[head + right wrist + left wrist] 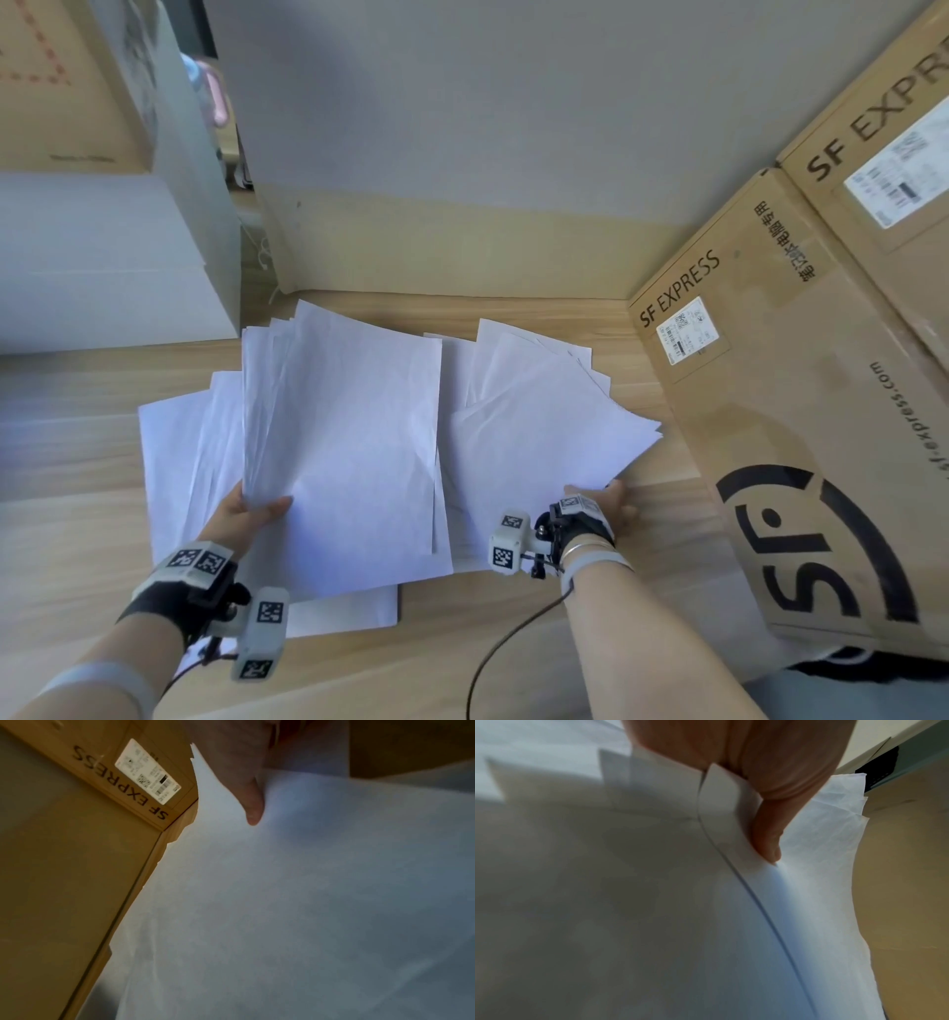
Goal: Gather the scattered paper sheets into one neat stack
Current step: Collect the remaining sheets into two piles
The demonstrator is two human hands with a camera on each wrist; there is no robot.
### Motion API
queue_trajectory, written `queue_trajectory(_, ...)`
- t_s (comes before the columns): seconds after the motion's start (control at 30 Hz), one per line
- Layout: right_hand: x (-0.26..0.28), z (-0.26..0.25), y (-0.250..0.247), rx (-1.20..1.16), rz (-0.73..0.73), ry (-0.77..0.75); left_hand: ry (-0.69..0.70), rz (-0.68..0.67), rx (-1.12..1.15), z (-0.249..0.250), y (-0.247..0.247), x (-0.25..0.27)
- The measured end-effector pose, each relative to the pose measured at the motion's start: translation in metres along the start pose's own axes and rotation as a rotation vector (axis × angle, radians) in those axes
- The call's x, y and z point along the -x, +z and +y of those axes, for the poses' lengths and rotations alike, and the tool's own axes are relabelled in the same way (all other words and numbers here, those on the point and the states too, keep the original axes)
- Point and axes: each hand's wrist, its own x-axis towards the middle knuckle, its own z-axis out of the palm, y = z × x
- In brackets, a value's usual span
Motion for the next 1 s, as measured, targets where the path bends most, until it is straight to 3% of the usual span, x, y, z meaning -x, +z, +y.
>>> queue_trajectory(0.1, -0.001, -0.004, -0.004, -0.037, 0.043, -0.16, 0.002, -0.005, -0.001, 0.002, 0.0, 0.001)
queue_trajectory(0.23, 0.0, -0.017, -0.009, -0.215, -0.118, -0.114, 0.014, 0.006, -0.023, 0.003, -0.001, 0.001)
queue_trajectory(0.43, -0.013, -0.022, -0.013, -0.157, -0.047, -0.264, 0.009, 0.012, 0.003, 0.004, -0.002, 0.001)
queue_trajectory(0.67, -0.014, -0.014, 0.006, 0.046, -0.377, -0.275, -0.013, 0.024, -0.008, 0.0, -0.004, -0.004)
queue_trajectory(0.8, -0.011, -0.009, 0.022, 0.11, -0.345, -0.205, -0.014, 0.006, 0.007, 0.0, -0.002, -0.004)
queue_trajectory(1.0, -0.014, -0.036, -0.018, -0.193, -0.126, -0.174, -0.019, 0.003, 0.027, 0.0, -0.004, -0.004)
